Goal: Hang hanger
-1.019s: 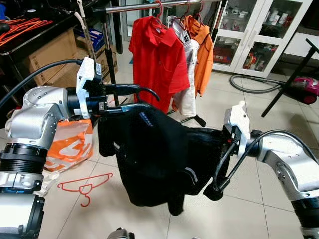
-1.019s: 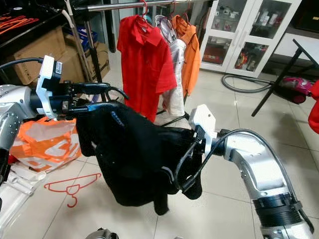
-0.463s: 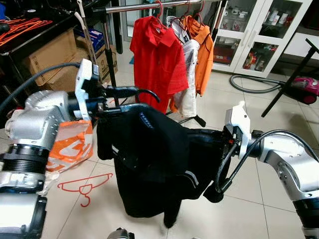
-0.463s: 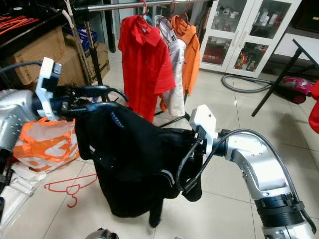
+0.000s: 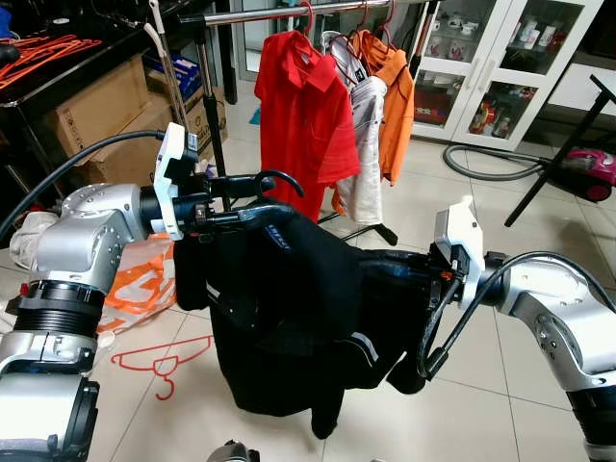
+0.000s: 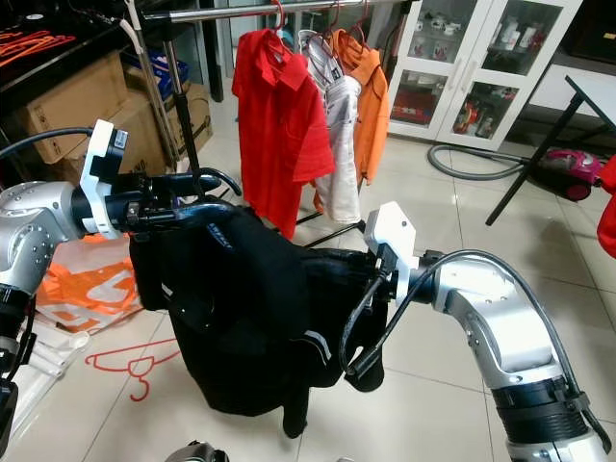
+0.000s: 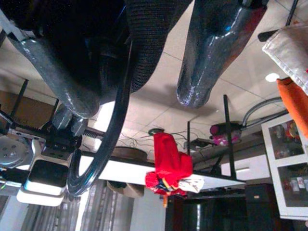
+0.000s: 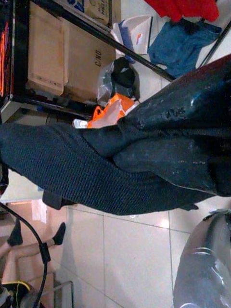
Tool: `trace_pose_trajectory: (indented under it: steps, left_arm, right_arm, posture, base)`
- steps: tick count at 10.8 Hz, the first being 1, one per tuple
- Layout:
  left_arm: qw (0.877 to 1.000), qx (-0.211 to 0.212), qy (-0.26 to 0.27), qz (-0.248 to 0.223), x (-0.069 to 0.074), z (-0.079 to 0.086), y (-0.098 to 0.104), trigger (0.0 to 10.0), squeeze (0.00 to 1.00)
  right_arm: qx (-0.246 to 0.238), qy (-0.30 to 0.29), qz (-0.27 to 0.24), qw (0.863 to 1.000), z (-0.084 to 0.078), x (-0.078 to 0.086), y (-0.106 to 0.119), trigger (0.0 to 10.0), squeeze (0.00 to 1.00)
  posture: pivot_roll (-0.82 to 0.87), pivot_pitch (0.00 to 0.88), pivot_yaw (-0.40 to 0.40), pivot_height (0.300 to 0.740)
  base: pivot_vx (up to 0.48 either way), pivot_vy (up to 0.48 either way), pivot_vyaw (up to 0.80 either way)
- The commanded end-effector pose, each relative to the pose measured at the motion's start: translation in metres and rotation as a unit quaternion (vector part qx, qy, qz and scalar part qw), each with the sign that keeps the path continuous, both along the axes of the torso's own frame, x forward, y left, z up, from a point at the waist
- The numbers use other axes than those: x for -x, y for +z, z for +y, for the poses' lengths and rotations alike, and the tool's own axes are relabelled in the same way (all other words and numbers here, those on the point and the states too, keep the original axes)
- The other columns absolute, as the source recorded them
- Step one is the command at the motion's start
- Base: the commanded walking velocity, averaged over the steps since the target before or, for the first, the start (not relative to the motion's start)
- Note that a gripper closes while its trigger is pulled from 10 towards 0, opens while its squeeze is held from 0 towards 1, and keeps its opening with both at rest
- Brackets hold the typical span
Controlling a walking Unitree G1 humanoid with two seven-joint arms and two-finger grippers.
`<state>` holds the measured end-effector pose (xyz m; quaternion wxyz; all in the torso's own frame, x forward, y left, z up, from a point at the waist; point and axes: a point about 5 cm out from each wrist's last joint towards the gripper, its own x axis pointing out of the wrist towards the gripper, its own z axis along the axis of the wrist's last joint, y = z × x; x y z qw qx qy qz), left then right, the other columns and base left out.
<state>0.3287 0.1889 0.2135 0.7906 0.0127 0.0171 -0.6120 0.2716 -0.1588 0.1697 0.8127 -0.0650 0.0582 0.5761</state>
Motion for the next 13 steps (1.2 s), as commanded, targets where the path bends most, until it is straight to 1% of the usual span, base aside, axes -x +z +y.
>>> trace_pose_trajectory:
  steps: [1,2,4,6,8,10,11,13]
  left_arm:
    - [1.000,0.001,-0.002,0.002,-0.001,-0.001,0.001,2.1,0.00]
    - [1.000,0.000,-0.001,0.003,-0.001,0.000,0.000,0.0,0.00]
    - [1.000,-0.002,-0.006,0.003,0.000,0.002,0.001,0.0,0.00]
    - [1.000,-0.011,-0.018,0.012,0.004,0.003,-0.004,0.0,0.00]
    - [0.999,-0.011,-0.032,0.024,0.009,0.004,-0.008,0.0,0.00]
    - [0.999,-0.010,-0.039,0.032,0.011,0.005,-0.010,0.0,0.00]
    - [0.998,-0.009,-0.043,0.037,0.013,0.006,-0.011,0.0,0.00]
    - [0.998,-0.004,-0.044,0.039,0.014,0.006,-0.011,0.0,0.00]
  right_arm:
    - [-0.010,0.006,-0.017,1.000,0.000,0.002,0.010,0.0,0.00]
    - [-0.011,0.007,-0.015,1.000,0.000,0.003,0.009,0.0,0.00]
    - [-0.011,0.004,-0.013,1.000,-0.001,0.003,0.008,0.0,0.00]
    - [-0.013,0.002,-0.013,1.000,-0.001,0.004,0.008,0.0,0.00]
    - [-0.019,-0.001,-0.012,1.000,-0.003,0.003,0.010,0.0,0.00]
    - [-0.033,-0.007,-0.009,0.999,-0.004,0.001,0.012,0.0,0.00]
    - [-0.046,-0.017,-0.008,0.999,-0.006,-0.001,0.015,0.0,0.00]
    - [-0.056,-0.034,-0.006,0.998,-0.008,-0.005,0.016,0.0,0.00]
  posture:
    - [-0.09,0.001,-0.012,0.740]
    - [-0.09,0.000,-0.011,0.740]
    - [-0.09,0.000,-0.009,0.740]
    - [-0.09,0.000,-0.009,0.740]
    - [-0.09,0.000,-0.011,0.740]
    - [-0.09,0.000,-0.011,0.740]
    - [-0.09,0.000,-0.012,0.740]
    - [-0.09,0.000,-0.012,0.740]
  base:
    - [0.000,0.000,0.00]
    - [0.000,0.000,0.00]
    - [0.000,0.000,0.00]
    - [0.000,0.000,0.00]
    - [0.000,0.000,0.00]
    - [0.000,0.000,0.00]
    - [0.000,0.000,0.00]
    - [0.000,0.000,0.00]
